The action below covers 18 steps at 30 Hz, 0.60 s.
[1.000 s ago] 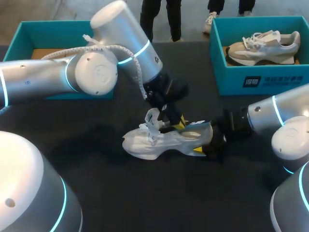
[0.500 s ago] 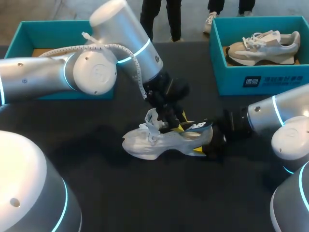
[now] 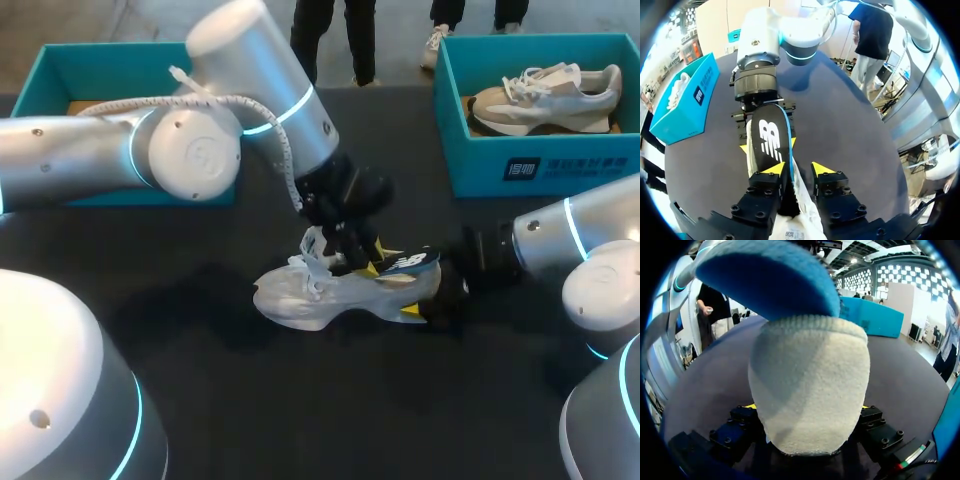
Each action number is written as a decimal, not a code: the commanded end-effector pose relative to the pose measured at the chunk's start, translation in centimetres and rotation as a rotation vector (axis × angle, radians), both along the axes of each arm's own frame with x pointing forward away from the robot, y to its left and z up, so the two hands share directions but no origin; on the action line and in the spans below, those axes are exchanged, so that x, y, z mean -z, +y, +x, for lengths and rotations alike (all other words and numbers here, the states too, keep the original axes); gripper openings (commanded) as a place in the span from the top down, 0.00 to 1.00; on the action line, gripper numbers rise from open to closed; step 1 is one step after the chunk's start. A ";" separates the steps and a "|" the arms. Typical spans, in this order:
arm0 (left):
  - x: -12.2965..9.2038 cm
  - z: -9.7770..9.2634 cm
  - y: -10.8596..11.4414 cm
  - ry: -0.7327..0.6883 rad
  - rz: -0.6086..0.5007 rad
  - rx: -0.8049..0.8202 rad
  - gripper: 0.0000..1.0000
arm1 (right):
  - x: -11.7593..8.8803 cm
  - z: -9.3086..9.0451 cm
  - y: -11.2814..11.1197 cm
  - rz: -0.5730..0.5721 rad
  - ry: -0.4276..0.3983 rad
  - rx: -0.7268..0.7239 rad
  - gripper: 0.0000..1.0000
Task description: Take the shoe out of the shoebox, open the shoe tongue, remove and reinsert the insole, then place the shoe into the shoebox
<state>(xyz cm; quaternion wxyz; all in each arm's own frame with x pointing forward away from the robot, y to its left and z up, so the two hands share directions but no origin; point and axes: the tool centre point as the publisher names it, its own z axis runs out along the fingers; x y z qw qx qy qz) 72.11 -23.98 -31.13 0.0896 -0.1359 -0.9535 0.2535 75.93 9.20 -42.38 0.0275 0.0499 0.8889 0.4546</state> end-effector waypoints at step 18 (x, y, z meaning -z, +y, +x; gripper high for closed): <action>1.2 0.4 -0.9 0.019 0.024 0.020 1.00 | 0.1 0.0 0.3 -0.007 0.000 0.003 1.00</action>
